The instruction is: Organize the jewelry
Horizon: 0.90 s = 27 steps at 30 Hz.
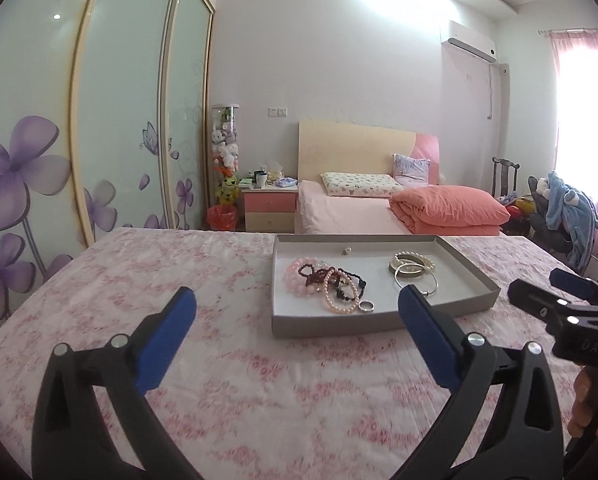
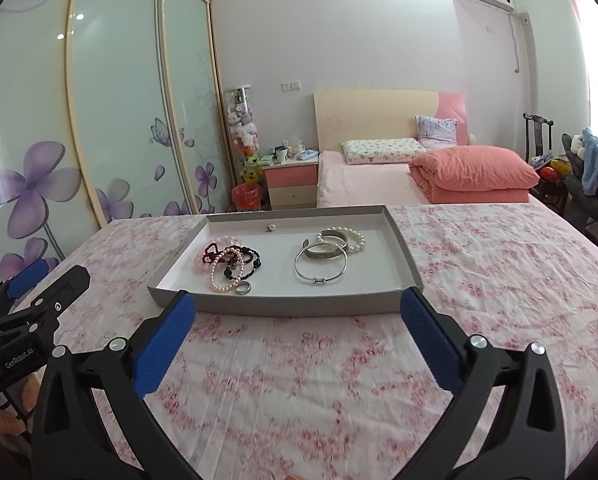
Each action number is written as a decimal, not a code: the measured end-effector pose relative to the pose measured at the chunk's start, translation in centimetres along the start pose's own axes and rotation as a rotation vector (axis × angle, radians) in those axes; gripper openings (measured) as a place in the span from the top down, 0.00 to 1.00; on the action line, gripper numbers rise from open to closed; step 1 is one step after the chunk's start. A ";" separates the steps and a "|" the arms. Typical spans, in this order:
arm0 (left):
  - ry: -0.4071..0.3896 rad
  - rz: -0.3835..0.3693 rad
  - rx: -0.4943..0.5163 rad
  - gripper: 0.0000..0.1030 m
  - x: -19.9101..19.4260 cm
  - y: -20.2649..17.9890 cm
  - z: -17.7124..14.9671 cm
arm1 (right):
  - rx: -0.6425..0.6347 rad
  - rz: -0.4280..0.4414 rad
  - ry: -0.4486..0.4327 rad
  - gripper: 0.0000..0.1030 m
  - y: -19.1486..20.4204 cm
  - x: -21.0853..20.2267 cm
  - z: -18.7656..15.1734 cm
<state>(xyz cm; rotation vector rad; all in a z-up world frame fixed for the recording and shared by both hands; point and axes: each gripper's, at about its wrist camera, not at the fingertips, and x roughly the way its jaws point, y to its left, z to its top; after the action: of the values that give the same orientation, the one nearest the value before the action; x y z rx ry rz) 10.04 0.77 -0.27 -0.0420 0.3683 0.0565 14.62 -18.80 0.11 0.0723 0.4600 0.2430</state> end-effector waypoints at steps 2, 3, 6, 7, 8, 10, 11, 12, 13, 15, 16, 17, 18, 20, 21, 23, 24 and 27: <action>-0.001 -0.003 -0.004 0.04 -0.7 0.0 -0.2 | -0.001 -0.005 -0.011 0.02 0.0 -0.9 -0.2; -0.001 -0.006 -0.006 0.04 -1.1 0.0 -0.3 | 0.001 -0.006 -0.018 0.02 0.0 -1.4 -0.3; -0.007 -0.008 -0.006 0.04 -1.9 -0.1 -0.4 | 0.004 -0.009 -0.030 0.02 -0.1 -2.6 -0.6; -0.008 -0.010 -0.008 0.04 -2.1 -0.1 -0.4 | 0.004 -0.012 -0.033 0.02 -0.1 -2.9 -0.7; -0.011 -0.012 -0.012 0.04 -2.5 -0.1 -0.4 | 0.005 -0.016 -0.035 0.02 -0.1 -3.3 -0.9; -0.012 -0.019 -0.022 0.04 -3.0 0.0 -0.4 | 0.012 -0.019 -0.035 0.02 -0.2 -3.8 -1.2; -0.011 -0.021 -0.025 0.04 -3.3 0.0 -0.5 | 0.017 -0.020 -0.036 0.02 -0.3 -3.9 -1.2; -0.009 -0.023 -0.029 0.04 -3.5 -0.1 -0.6 | 0.020 -0.021 -0.038 0.02 -0.4 -4.2 -1.4; -0.009 -0.026 -0.031 0.04 -3.8 -0.1 -0.7 | 0.023 -0.023 -0.040 0.02 -0.5 -4.4 -1.5; -0.013 -0.028 -0.032 0.04 -4.3 -0.2 -0.8 | 0.026 -0.028 -0.041 0.02 -0.6 -4.7 -1.7; -0.014 -0.028 -0.029 0.04 -4.4 -0.3 -0.9 | 0.026 -0.031 -0.041 0.02 -0.6 -4.7 -1.8; -0.014 -0.029 -0.026 0.04 -4.5 -0.3 -0.9 | 0.026 -0.031 -0.040 0.02 -0.7 -4.8 -1.9; -0.015 -0.030 -0.022 0.04 -4.6 -0.4 -1.0 | 0.026 -0.031 -0.037 0.02 -0.7 -4.8 -2.0; -0.016 -0.034 -0.015 0.04 -4.8 -0.6 -1.1 | 0.028 -0.029 -0.036 0.02 -0.7 -4.8 -2.1; -0.016 -0.035 -0.013 0.04 -4.8 -0.6 -1.1 | 0.027 -0.026 -0.034 0.02 -0.7 -4.8 -2.1; -0.014 -0.041 -0.006 0.04 -4.8 -0.8 -1.3 | 0.024 -0.024 -0.034 0.02 -0.7 -4.8 -2.2; -0.012 -0.041 -0.002 0.04 -4.7 -0.9 -1.3 | 0.022 -0.023 -0.035 0.02 -0.6 -4.8 -2.3; -0.001 -0.043 -0.002 0.04 -4.4 -0.9 -1.5 | 0.020 -0.022 -0.034 0.02 -0.6 -4.9 -2.4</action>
<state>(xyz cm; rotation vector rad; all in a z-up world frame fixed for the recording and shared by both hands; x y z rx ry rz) 5.43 -0.40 -0.02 -0.0519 0.3662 0.0144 9.40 -20.56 0.05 0.0904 0.4294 0.2157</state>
